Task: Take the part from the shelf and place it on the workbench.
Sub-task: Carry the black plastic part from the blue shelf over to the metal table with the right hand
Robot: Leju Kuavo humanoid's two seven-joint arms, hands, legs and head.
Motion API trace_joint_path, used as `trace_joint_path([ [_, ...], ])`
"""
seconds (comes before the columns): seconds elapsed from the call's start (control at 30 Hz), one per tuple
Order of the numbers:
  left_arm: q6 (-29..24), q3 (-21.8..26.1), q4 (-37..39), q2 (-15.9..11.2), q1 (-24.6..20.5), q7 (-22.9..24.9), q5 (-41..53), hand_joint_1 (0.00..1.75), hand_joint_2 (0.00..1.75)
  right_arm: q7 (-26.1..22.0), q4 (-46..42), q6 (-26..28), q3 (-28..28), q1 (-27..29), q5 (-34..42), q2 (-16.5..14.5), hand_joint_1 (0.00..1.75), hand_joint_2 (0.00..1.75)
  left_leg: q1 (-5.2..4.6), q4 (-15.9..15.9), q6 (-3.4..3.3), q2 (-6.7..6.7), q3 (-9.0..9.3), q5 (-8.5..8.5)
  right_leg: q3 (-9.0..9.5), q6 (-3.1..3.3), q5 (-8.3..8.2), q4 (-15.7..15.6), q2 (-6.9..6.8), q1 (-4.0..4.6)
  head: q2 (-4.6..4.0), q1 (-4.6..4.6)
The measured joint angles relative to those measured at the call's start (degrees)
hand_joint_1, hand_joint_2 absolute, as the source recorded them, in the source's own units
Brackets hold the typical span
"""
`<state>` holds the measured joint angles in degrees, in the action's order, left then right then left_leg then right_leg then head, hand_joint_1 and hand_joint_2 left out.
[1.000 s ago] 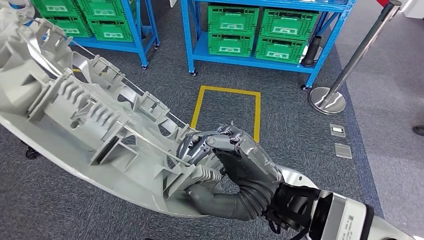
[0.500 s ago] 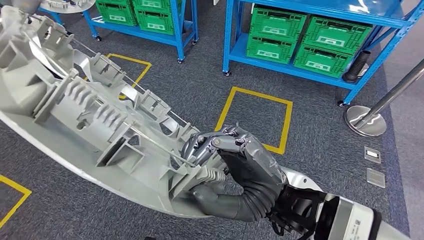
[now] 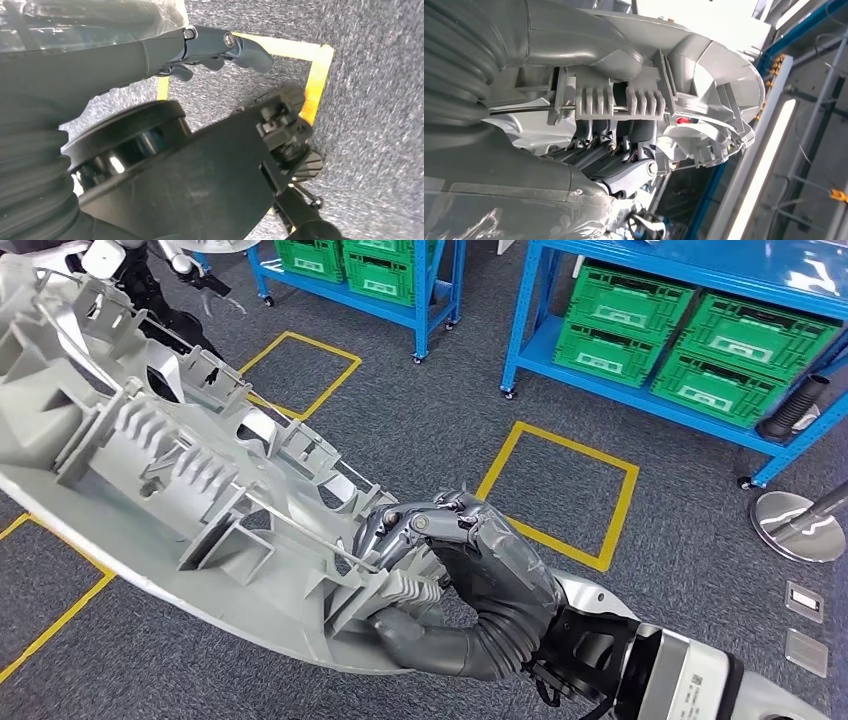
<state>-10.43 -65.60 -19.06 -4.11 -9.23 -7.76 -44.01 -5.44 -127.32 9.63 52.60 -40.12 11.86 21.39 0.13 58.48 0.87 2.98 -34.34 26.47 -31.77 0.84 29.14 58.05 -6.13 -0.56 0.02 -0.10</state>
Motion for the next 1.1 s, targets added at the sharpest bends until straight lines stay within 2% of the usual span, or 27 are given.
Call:
trace_joint_path([
  [0.07,0.0,-0.07,0.0,-0.04,0.21,0.01,0.05,0.0,1.75,0.07,-0.03,0.05,-0.01,0.04,-0.05,0.01,1.75,1.75,0.05,-0.24,-0.79,-1.21,-0.12,-0.25,0.2,-0.7,0.16,-0.14,-0.61,-0.12,0.0,0.11],
  [0.1,0.0,-0.09,-0.01,-0.06,0.3,0.01,0.07,0.0,1.75,0.1,-0.07,0.06,-0.02,0.05,-0.07,0.01,1.75,1.75,0.15,-0.41,-1.14,-1.79,-0.1,-0.38,0.18,-1.0,0.62,0.21,0.12,-0.28,0.0,0.15],
  [0.13,-0.01,-0.1,-0.01,-0.07,0.33,0.01,0.07,0.0,1.75,0.13,-0.14,0.08,-0.04,0.07,-0.09,0.02,1.75,1.75,0.28,-0.59,-1.47,-2.34,-0.06,-0.52,-0.33,-1.2,1.65,1.56,1.48,-0.42,0.0,0.3],
  [0.2,-0.02,-0.11,-0.02,-0.03,0.22,0.01,0.09,0.0,1.75,0.15,-0.27,0.09,-0.04,0.23,-0.15,0.06,1.75,1.75,0.33,-0.71,-1.91,-3.47,-0.07,-0.64,-3.29,-1.29,5.19,7.99,4.7,-0.57,0.0,0.76],
  [0.23,-0.02,-0.11,-0.02,-0.01,0.19,0.01,0.1,0.0,1.75,0.15,-0.31,0.1,-0.03,0.35,-0.17,0.08,1.75,1.75,0.26,-0.69,-2.03,-4.1,-0.1,-0.64,-5.36,-1.24,6.93,12.11,5.49,-0.53,0.0,1.01],
  [0.27,-0.02,-0.12,-0.02,0.0,0.18,0.01,0.1,0.0,1.75,0.16,-0.31,0.1,-0.02,0.51,-0.19,0.09,1.75,1.75,0.17,-0.67,-2.09,-4.79,-0.11,-0.64,-7.11,-1.17,7.9,15.39,5.79,-0.48,0.0,1.15],
  [0.3,-0.03,-0.13,-0.02,0.01,0.23,0.01,0.1,0.0,1.75,0.16,-0.31,0.1,-0.02,0.64,-0.2,0.1,1.75,1.75,0.08,-0.61,-2.12,-5.52,-0.1,-0.64,-8.06,-1.04,7.75,16.86,5.89,-0.42,0.0,1.21],
  [0.33,-0.03,-0.13,-0.03,0.01,0.27,0.01,0.1,0.0,1.75,0.17,-0.31,0.1,-0.02,0.75,-0.2,0.1,1.75,1.75,0.02,-0.54,-2.13,-6.27,-0.09,-0.63,-7.94,-0.86,6.44,16.04,6.0,-0.36,0.0,1.26],
  [0.37,-0.03,-0.13,-0.03,0.01,0.29,0.01,0.1,0.0,1.75,0.17,-0.31,0.1,-0.02,0.82,-0.21,0.11,1.75,1.75,-0.03,-0.43,-2.1,-7.08,-0.07,-0.62,-6.8,-0.6,4.21,13.06,6.44,-0.31,0.0,1.3],
  [0.43,-0.03,-0.13,-0.06,0.04,0.21,0.01,0.11,0.0,1.75,0.17,-0.31,0.1,-0.03,0.88,-0.23,0.11,1.75,1.75,-0.06,-0.11,-1.91,-8.6,-0.25,-0.58,-3.45,0.01,0.28,5.09,9.11,-0.38,0.0,1.35],
  [0.47,-0.03,-0.13,-0.07,0.05,0.15,0.01,0.12,0.0,1.75,0.17,-0.33,0.1,-0.04,0.9,-0.26,0.13,1.75,1.75,0.0,0.02,-1.63,-9.31,-0.48,-0.64,-2.28,0.14,-0.67,2.31,10.29,-0.39,0.0,1.36],
  [0.5,-0.03,-0.13,-0.09,0.07,0.12,0.02,0.14,0.0,1.75,0.18,-0.34,0.11,-0.05,0.93,-0.29,0.14,1.75,1.75,0.14,0.07,-1.29,-9.92,-0.73,-0.72,-1.74,0.21,-0.82,0.98,11.05,-0.33,0.0,1.34],
  [0.57,0.01,-0.15,-0.11,0.02,0.18,0.02,0.17,0.0,1.75,0.19,-0.37,0.12,-0.07,0.97,-0.4,0.16,1.75,1.75,0.45,-0.08,-0.49,-11.2,-1.05,-1.0,-1.51,0.31,-0.77,0.55,10.21,-0.16,0.0,1.34],
  [0.6,0.04,-0.16,-0.14,-0.06,0.28,0.05,0.19,0.0,1.75,0.2,-0.37,0.12,-0.07,0.97,-0.45,0.16,1.75,1.75,0.46,-0.02,-0.19,-11.01,-1.09,-0.95,-1.29,0.55,-0.88,0.28,9.49,-0.2,0.0,1.36],
  [0.63,0.08,-0.18,-0.16,-0.12,0.32,0.09,0.19,0.0,1.75,0.2,-0.39,0.14,-0.08,0.97,-0.5,0.15,1.75,1.75,0.33,0.59,0.08,-9.84,-1.4,-0.48,-1.0,0.83,-0.99,-0.05,8.7,-0.31,0.0,1.19],
  [0.67,0.12,-0.2,-0.19,-0.18,0.29,0.13,0.21,0.0,1.75,0.21,-0.4,0.15,-0.09,0.99,-0.54,0.15,1.75,1.75,0.23,2.32,0.37,-8.07,-2.17,0.6,-0.71,1.09,-1.07,-0.37,7.83,-0.44,0.0,0.95],
  [0.7,0.13,-0.21,-0.21,-0.22,0.21,0.17,0.23,0.0,1.75,0.21,-0.42,0.16,-0.08,1.02,-0.58,0.15,1.75,1.75,0.26,5.27,0.62,-5.96,-3.48,2.21,-0.5,1.29,-1.07,-0.53,6.95,-0.44,0.0,0.71],
  [0.73,0.13,-0.21,-0.22,-0.21,0.09,0.2,0.25,0.0,1.75,0.21,-0.44,0.17,-0.08,1.08,-0.62,0.15,1.75,1.75,0.39,9.05,0.91,-4.51,-5.23,4.04,-0.39,1.41,-1.0,-0.57,6.11,-0.4,0.0,0.44],
  [0.77,0.14,-0.22,-0.22,-0.21,0.01,0.21,0.26,0.0,1.75,0.21,-0.44,0.17,-0.06,1.12,-0.66,0.16,1.75,1.75,0.6,12.72,1.18,-3.9,-6.86,5.51,-0.35,1.44,-0.92,-0.54,5.25,-0.38,0.0,0.36],
  [0.8,0.14,-0.23,-0.22,-0.22,0.01,0.22,0.26,0.0,1.75,0.21,-0.44,0.16,-0.05,1.16,-0.69,0.16,1.75,1.75,0.78,15.05,1.38,-3.7,-7.85,6.12,-0.33,1.41,-0.83,-0.49,4.41,-0.37,0.0,0.31],
  [0.83,0.14,-0.25,-0.22,-0.24,0.07,0.23,0.26,0.0,1.75,0.21,-0.44,0.16,-0.04,1.19,-0.7,0.16,1.75,1.75,0.91,15.3,1.53,-3.61,-7.84,5.71,-0.29,1.34,-0.73,-0.43,3.64,-0.37,0.0,0.24],
  [0.87,0.14,-0.27,-0.22,-0.27,0.11,0.25,0.26,0.0,1.75,0.21,-0.44,0.16,-0.04,1.19,-0.71,0.16,1.75,1.75,0.99,13.26,1.59,-3.37,-6.66,4.32,-0.22,1.21,-0.59,-0.34,2.9,-0.39,0.0,0.18],
  [0.9,0.14,-0.29,-0.22,-0.33,0.13,0.26,0.26,0.0,1.75,0.21,-0.44,0.15,-0.04,1.19,-0.72,0.16,1.75,1.75,1.03,9.61,1.58,-2.8,-4.64,2.41,-0.11,1.04,-0.43,-0.23,2.2,-0.41,0.0,0.12],
  [0.97,0.15,-0.32,-0.23,-0.39,0.0,0.26,0.25,0.0,1.75,0.23,-0.44,0.14,-0.05,1.16,-0.72,0.16,1.75,1.75,0.62,2.49,1.04,-0.71,-0.78,0.25,0.13,0.46,0.01,-0.02,0.92,-0.13,0.0,-0.02],
  [1.03,0.15,-0.32,-0.23,-0.4,-0.07,0.26,0.24,0.0,1.75,0.24,-0.45,0.13,-0.07,1.13,-0.72,0.16,1.75,1.75,0.16,0.05,0.06,-0.02,0.39,0.22,0.34,-0.22,0.19,-0.05,-0.16,0.14,0.0,-0.02],
  [1.1,0.14,-0.32,-0.23,-0.45,0.1,0.27,0.22,0.0,1.75,0.24,-0.46,0.11,-0.09,1.1,-0.72,0.16,1.75,1.75,0.23,-0.19,-0.84,-1.31,0.29,-0.06,0.6,-0.92,0.28,-0.28,-0.76,0.01,0.0,0.08],
])
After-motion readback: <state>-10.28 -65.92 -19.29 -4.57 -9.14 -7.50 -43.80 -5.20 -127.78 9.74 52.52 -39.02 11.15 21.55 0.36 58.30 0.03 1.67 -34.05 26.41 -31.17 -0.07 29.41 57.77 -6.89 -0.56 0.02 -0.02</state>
